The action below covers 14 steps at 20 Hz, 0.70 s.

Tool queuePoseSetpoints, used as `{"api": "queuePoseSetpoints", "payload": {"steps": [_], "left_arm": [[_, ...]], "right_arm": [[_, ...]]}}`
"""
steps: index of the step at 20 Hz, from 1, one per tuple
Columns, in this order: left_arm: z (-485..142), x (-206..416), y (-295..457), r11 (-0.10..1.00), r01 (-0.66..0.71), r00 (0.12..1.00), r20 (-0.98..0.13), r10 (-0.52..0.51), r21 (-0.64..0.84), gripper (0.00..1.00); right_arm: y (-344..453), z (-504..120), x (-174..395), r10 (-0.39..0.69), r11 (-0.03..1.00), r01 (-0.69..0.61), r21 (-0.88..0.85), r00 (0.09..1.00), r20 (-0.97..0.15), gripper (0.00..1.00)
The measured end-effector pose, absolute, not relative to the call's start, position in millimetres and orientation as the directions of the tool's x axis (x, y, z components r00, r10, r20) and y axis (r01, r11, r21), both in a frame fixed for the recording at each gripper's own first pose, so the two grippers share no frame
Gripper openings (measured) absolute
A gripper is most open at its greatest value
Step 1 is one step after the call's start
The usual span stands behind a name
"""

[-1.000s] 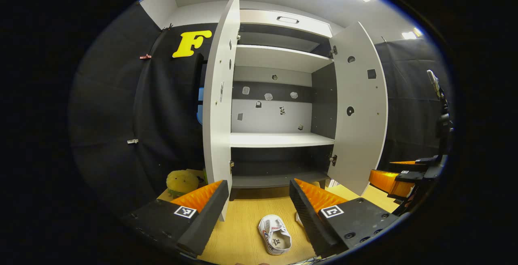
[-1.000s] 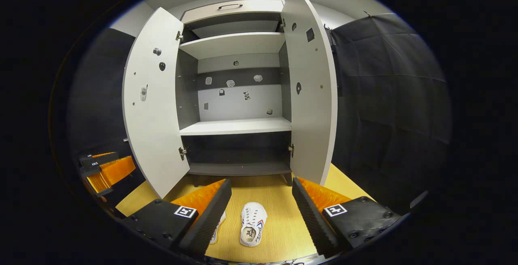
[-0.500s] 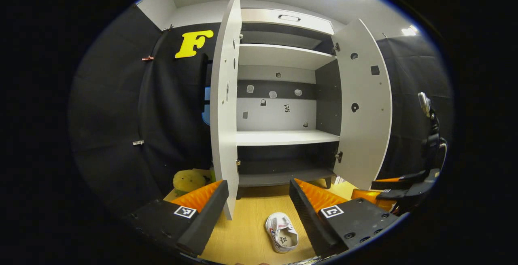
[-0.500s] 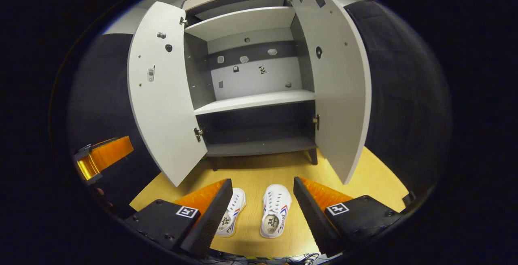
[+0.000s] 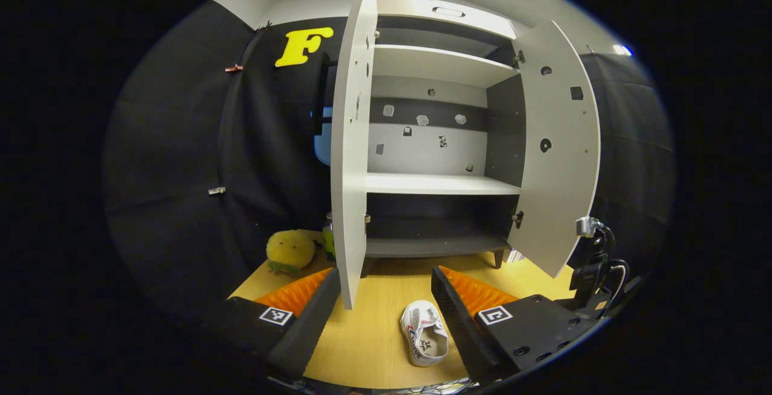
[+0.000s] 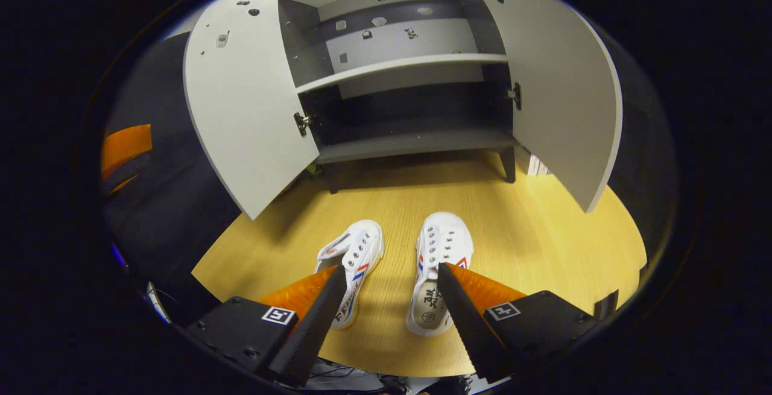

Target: Grab one shoe with the right hand and put it into the shoe cabinet, grab the other shoe with the left hand and put it into the shoe cabinet; then close the right door with the right hand and the left door with the left hand.

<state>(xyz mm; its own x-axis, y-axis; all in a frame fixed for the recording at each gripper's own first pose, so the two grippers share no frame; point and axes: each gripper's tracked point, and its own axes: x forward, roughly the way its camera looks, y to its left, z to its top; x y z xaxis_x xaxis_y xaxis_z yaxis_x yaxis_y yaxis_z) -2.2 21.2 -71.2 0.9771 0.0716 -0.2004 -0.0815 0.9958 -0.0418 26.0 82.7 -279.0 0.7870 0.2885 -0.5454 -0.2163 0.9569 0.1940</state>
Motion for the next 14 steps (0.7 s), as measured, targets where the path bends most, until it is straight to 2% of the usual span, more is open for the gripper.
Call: {"api": "queuePoseSetpoints", "payload": {"steps": [5,10,14], "left_arm": [[-85.0,1.1,20.8,0.994,-0.1,0.97,-0.228,0.087,-0.045,0.95],[-89.4,8.7,20.3,0.994,-0.107,0.968,-0.231,0.098,-0.03,0.95],[-94.0,9.9,17.1,0.993,-0.11,0.966,-0.239,0.1,-0.032,0.95]], "right_arm": [[84.2,-330.4,27.9,0.279,0.959,-0.174,0.225,0.733,-0.62,0.99],[97.0,-356.8,44.6,0.281,0.96,-0.214,0.182,0.729,-0.624,0.97],[96.3,-371.4,62.4,0.231,0.973,-0.191,0.131,0.755,-0.614,0.97]]}}
